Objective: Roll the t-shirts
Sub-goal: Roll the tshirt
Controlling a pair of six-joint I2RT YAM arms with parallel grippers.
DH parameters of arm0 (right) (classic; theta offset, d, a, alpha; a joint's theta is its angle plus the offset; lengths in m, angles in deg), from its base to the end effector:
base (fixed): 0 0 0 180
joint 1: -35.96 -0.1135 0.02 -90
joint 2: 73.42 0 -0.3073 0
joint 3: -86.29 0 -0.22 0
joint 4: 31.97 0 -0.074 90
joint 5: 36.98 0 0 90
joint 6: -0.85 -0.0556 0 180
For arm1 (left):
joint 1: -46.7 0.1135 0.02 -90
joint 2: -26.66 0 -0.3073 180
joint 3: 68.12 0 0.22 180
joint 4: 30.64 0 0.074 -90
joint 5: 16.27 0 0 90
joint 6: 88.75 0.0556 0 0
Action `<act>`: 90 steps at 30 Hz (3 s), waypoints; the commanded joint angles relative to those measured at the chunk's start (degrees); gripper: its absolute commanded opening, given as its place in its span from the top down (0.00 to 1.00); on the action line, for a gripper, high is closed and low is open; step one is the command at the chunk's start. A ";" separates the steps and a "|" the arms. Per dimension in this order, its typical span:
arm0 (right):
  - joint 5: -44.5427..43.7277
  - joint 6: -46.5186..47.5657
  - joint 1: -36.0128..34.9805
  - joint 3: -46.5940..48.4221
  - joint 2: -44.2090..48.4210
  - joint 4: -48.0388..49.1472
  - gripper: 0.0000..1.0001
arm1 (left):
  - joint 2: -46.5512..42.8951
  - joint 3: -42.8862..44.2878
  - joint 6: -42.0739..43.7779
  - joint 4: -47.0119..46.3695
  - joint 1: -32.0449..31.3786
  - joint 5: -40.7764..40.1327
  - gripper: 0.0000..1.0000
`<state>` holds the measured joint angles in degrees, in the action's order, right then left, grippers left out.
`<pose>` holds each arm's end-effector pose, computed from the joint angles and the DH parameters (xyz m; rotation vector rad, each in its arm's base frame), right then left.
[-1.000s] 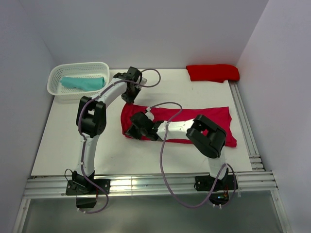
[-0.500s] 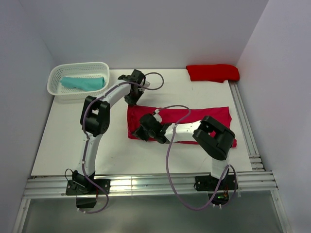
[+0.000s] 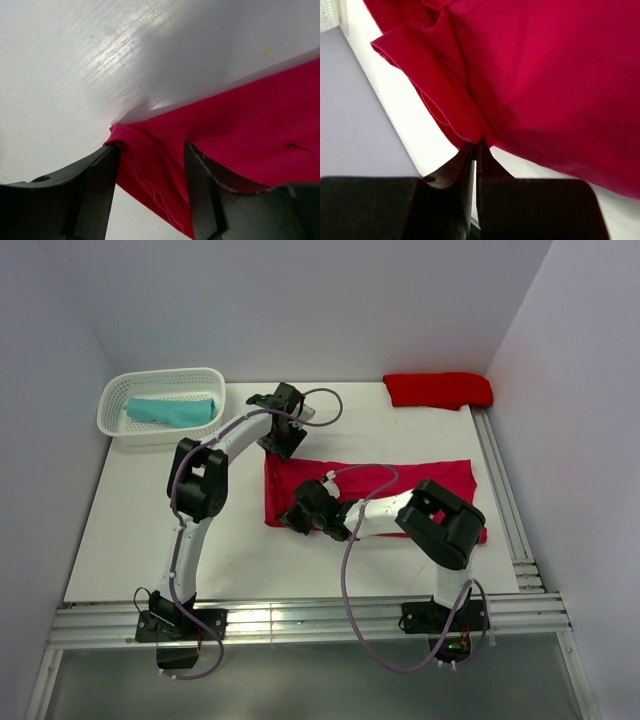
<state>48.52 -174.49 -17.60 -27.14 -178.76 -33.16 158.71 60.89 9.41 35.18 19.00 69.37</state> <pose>0.2245 0.2967 0.1890 0.7450 2.4458 1.0819 0.4378 -0.2251 0.2093 0.8326 2.6370 0.0162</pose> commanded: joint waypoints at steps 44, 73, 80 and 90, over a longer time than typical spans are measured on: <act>-1.66 -7.56 2.32 -10.22 6.90 8.74 1.00 | -11.64 -13.96 4.41 -5.08 11.97 24.75 0.35; -14.66 10.09 1.09 11.99 7.79 -28.83 0.57 | -6.28 -10.97 4.93 -9.39 7.14 22.47 0.37; -15.90 17.92 -0.23 23.61 0.05 -37.57 0.52 | -5.58 -10.00 5.02 -8.60 6.52 21.59 0.37; -16.78 17.93 -2.95 27.92 -5.58 -43.20 0.56 | -5.93 -10.09 5.55 -8.43 5.64 21.15 0.37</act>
<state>33.95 -157.35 -19.83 -1.68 -184.05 -73.97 152.33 48.80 14.05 26.59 25.36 90.33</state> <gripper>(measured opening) 0.463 0.631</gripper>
